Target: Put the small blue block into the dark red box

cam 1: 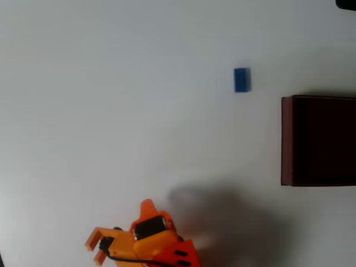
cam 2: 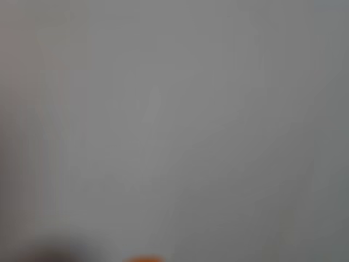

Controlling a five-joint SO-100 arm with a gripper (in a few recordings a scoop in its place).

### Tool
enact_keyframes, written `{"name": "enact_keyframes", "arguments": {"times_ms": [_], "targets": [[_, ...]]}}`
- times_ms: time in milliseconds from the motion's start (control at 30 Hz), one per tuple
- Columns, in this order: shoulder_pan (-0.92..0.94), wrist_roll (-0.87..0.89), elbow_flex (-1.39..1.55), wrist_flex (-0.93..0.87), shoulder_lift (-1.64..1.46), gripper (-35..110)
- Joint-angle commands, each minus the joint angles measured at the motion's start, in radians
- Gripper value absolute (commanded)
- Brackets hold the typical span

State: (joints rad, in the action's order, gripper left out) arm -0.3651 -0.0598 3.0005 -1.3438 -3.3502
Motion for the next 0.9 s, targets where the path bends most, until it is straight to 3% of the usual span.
{"name": "enact_keyframes", "arguments": {"times_ms": [0, 867], "targets": [[-0.026, 0.003, 0.005, -0.003, -0.005, 0], [-0.064, -0.005, -0.012, 0.038, 0.000, 4]]}}
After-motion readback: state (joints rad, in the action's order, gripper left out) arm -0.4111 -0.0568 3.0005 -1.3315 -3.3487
